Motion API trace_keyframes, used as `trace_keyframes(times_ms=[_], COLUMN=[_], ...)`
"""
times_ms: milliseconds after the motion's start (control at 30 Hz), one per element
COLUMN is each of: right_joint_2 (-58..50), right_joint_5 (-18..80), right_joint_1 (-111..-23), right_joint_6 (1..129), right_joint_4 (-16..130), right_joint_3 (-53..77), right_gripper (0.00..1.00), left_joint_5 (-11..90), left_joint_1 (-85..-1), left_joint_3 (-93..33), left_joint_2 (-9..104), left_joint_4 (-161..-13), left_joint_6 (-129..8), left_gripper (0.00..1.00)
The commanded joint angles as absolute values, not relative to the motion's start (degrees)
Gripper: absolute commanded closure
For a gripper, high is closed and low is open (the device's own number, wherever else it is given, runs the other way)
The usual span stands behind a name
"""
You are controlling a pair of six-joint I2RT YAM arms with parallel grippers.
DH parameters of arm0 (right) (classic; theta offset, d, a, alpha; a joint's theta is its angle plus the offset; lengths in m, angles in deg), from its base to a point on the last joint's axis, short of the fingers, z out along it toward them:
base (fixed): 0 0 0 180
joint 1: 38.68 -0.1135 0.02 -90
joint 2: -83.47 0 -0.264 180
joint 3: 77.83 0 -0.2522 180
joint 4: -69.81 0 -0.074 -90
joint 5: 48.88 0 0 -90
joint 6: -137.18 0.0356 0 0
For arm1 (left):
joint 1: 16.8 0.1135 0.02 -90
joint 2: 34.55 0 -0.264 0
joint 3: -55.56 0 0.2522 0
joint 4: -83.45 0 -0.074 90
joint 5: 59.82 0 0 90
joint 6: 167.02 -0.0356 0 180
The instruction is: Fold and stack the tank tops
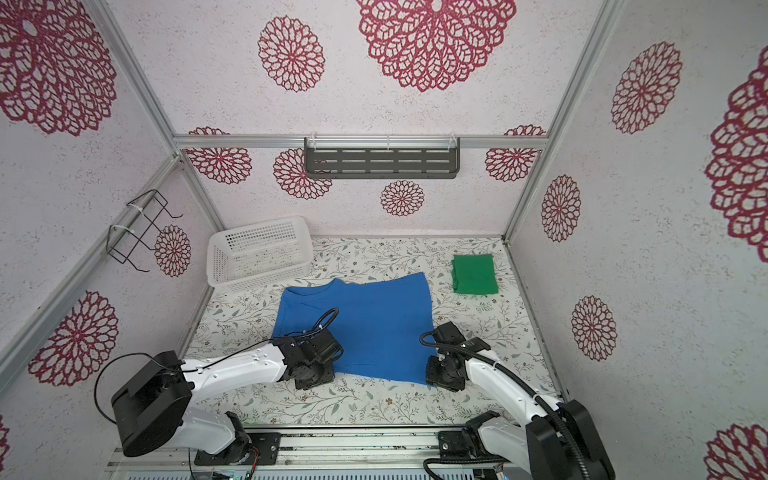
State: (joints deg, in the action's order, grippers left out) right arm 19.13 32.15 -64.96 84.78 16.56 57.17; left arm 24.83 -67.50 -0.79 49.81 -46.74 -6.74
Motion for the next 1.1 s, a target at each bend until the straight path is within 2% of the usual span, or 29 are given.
trace_keyframes(times_ms=[0, 233, 400, 633, 733, 1067], right_joint_2=[18.34, 16.81, 16.33, 16.65, 17.06, 18.98], right_joint_5=[31.67, 31.37, 31.96, 33.97, 34.55, 35.47], right_joint_1=[-66.18, -67.01, -67.60, -67.60, -67.62, -67.60], right_joint_6=[87.19, 88.09, 88.31, 86.76, 85.92, 83.53], right_joint_4=[17.84, 19.76, 19.27, 14.62, 12.01, 4.11], right_joint_3=[57.45, 58.53, 58.45, 55.71, 54.14, 49.77], right_gripper=[0.54, 0.58, 0.71, 0.94, 0.99, 0.99], left_joint_5=[25.08, 24.38, 23.82, 20.62, 19.68, 17.70], left_joint_1=[-67.51, -67.16, -67.16, -67.01, -66.98, -67.50], left_joint_3=[0.05, 0.30, 0.01, -0.04, 0.50, -0.27], left_joint_2=[51.25, 53.21, 53.56, 49.91, 47.12, 39.20], left_joint_4=[-48.00, -50.23, -49.81, -45.13, -43.82, -35.76], left_joint_6=[-6.00, -5.95, -6.11, -6.23, -5.66, -5.45], left_gripper=[0.61, 0.65, 0.77, 1.00, 1.00, 1.00])
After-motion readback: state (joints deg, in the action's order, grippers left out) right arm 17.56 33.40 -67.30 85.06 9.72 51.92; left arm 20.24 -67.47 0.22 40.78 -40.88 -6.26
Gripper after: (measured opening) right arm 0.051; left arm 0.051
